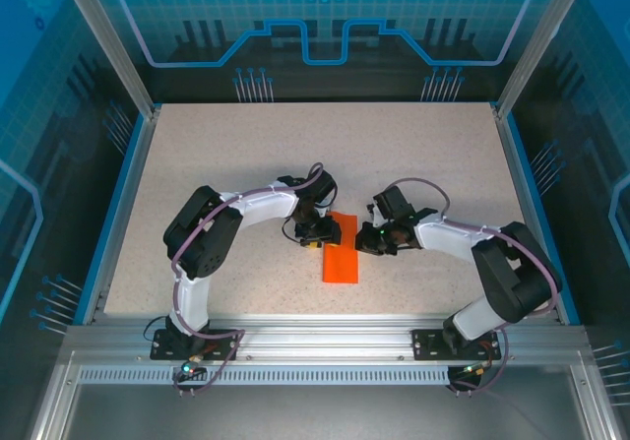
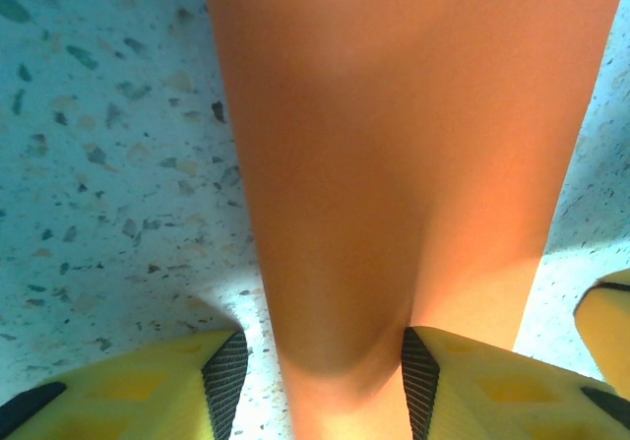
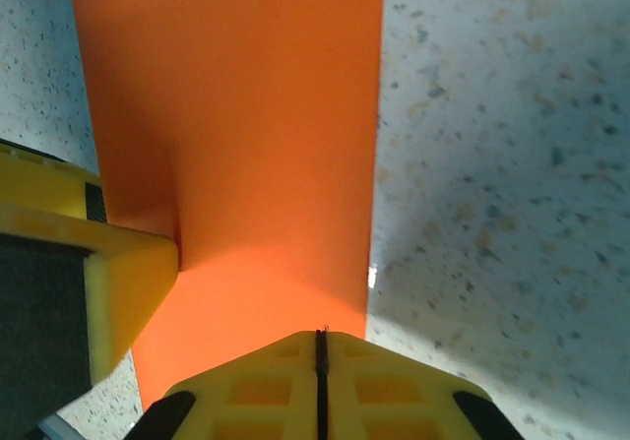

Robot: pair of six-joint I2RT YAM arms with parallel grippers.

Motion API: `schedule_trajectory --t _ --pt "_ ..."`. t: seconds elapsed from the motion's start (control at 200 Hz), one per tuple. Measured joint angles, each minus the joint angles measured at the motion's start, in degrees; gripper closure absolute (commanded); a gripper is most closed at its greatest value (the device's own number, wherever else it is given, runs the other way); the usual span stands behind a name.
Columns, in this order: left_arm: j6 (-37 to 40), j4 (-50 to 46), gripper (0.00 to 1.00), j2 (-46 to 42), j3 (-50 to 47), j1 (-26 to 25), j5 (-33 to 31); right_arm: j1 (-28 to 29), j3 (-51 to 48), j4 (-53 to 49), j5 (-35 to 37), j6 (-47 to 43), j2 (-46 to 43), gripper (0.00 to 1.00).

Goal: Fold a paper plane with a square sheet of paper (fold left side to right side)
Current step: Hold the square sheet of paper at the center of the table.

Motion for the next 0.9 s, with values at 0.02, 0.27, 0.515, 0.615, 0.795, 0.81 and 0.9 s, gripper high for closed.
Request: schedule_trajectory --t 0.02,0.27,0.515,0.615,0.795,0.81,0.9 --pt "0.00 0.00 0.49 0.00 0.00 0.00 0.00 0.09 0.17 0.13 -0.02 0.00 0.31 0.92" --pt "0.00 -0.04 0.49 0.00 0.04 -0.04 -0.15 1.14 2.05 0.02 0.24 0.00 4.00 0.92" --pt "0.00 -0.07 0.49 0.00 0.07 -0.04 -0.15 1.55 3.43 -1.79 1.09 0.02 5.73 0.92" --pt "0.00 -0.04 0.46 -0.02 0.07 -0.07 -0.15 1.57 4.04 -2.73 1.36 0.00 6.05 0.92" --pt "0.26 0.22 0.42 -1.14 -0.02 -0.79 -0.61 1.77 4.57 -3.61 1.79 0.00 6.36 0.92" --pt "0.26 0.22 0.42 -1.20 -0.07 -0.87 -0.63 1.77 4.57 -3.61 1.79 0.00 6.40 0.92" --pt "0.52 -0.02 0.40 -2.60 -0.17 -1.11 -1.14 1.77 4.81 -3.91 1.79 0.00 6.56 0.92"
